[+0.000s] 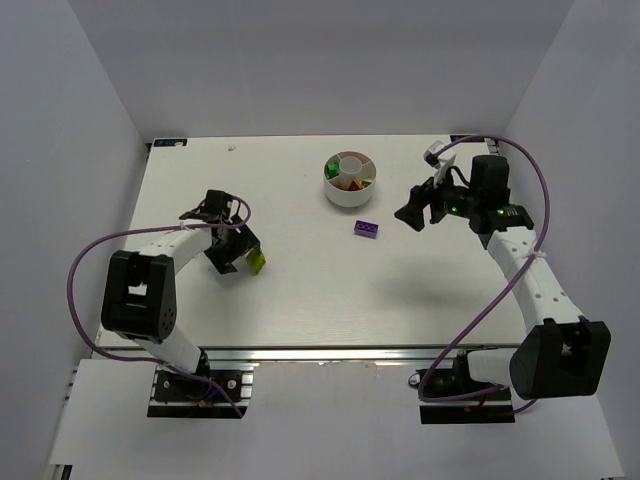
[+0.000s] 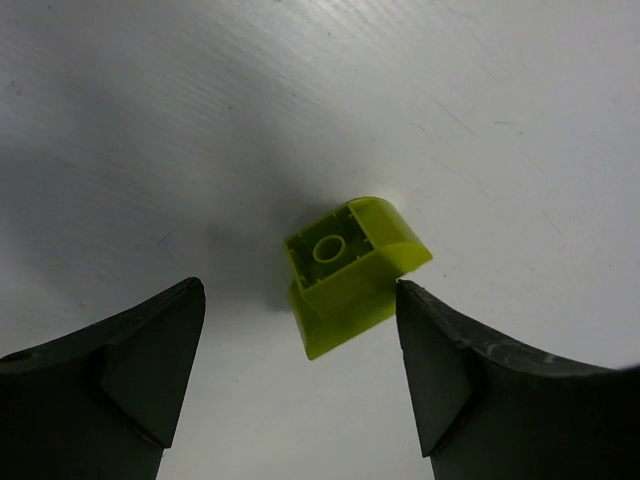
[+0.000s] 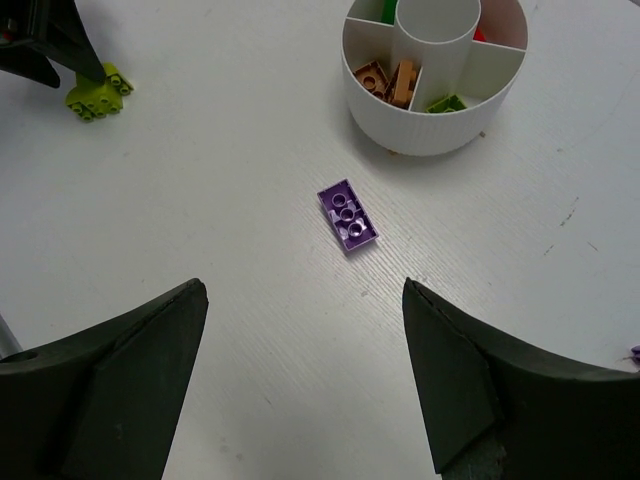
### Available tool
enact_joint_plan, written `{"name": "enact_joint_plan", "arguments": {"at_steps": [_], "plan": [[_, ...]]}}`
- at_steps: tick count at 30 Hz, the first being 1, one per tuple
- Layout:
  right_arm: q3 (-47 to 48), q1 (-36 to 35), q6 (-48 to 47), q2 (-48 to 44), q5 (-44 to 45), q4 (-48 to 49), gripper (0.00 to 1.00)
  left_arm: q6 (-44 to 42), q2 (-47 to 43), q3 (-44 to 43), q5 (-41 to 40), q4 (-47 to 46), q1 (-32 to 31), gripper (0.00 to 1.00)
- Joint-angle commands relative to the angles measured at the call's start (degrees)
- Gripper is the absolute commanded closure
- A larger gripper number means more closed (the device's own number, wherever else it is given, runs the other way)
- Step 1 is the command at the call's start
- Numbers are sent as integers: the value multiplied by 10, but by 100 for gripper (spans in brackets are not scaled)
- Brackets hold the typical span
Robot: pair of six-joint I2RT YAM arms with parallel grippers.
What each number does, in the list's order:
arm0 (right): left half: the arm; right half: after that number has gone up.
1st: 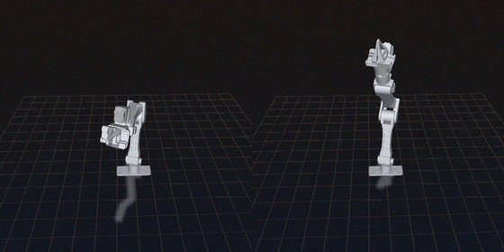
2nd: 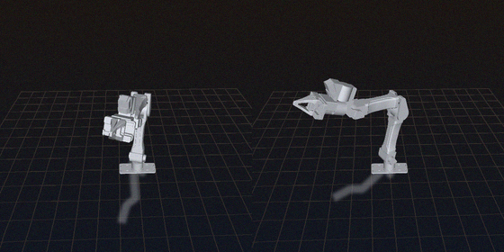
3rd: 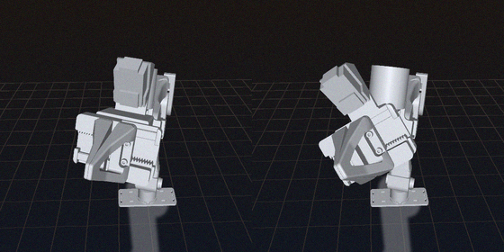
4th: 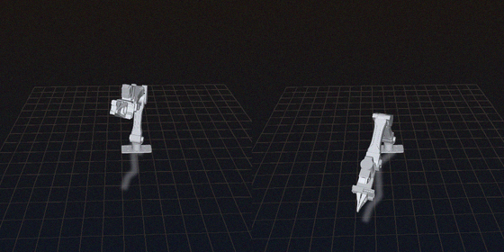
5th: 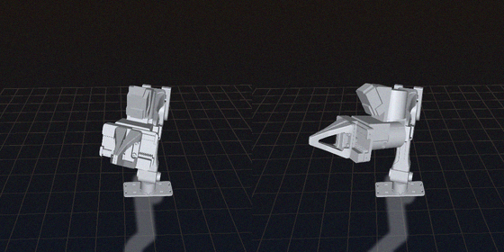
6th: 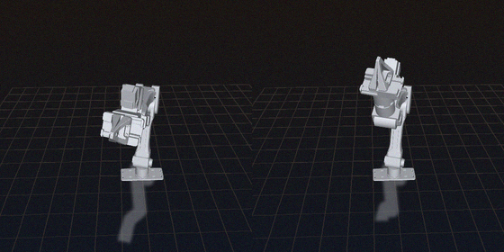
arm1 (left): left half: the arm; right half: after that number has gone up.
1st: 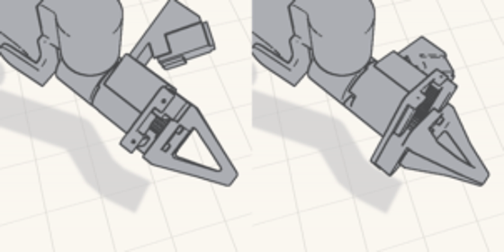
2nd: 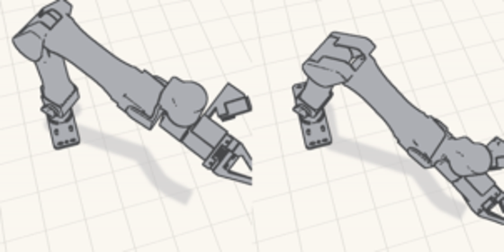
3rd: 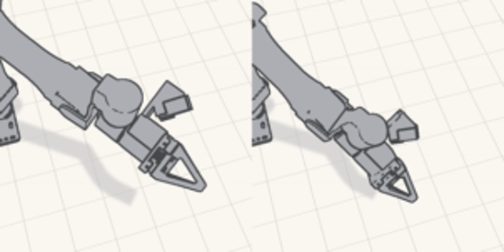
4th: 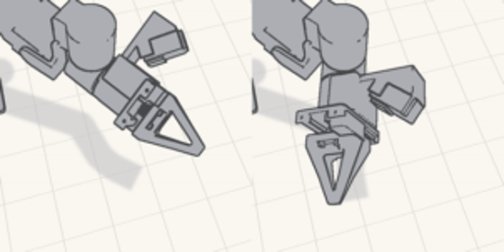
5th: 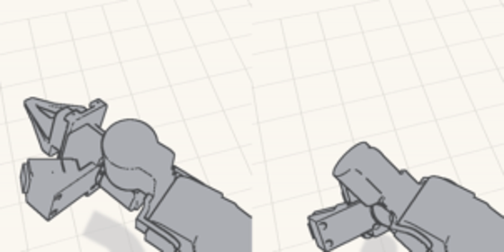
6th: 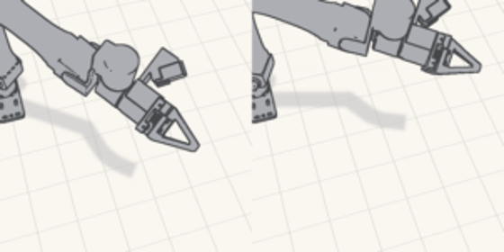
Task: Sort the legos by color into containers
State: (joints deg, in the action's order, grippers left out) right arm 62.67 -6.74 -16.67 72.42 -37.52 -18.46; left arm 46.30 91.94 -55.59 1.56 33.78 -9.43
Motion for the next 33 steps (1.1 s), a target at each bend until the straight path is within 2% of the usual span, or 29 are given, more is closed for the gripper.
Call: {"name": "enact_joint_plan", "arguments": {"at_steps": [1, 9, 33], "plan": [[-7, 3, 6, -25, -1, 27, 17, 2, 13, -23, 10, -13, 3, 14], [-38, 5, 15, -42, -7, 33, 17, -1, 40, -59, 21, -14, 2, 14], [-79, 6, 6, -48, -15, 47, 17, -3, 109, -97, 35, -6, -11, 15]]}}
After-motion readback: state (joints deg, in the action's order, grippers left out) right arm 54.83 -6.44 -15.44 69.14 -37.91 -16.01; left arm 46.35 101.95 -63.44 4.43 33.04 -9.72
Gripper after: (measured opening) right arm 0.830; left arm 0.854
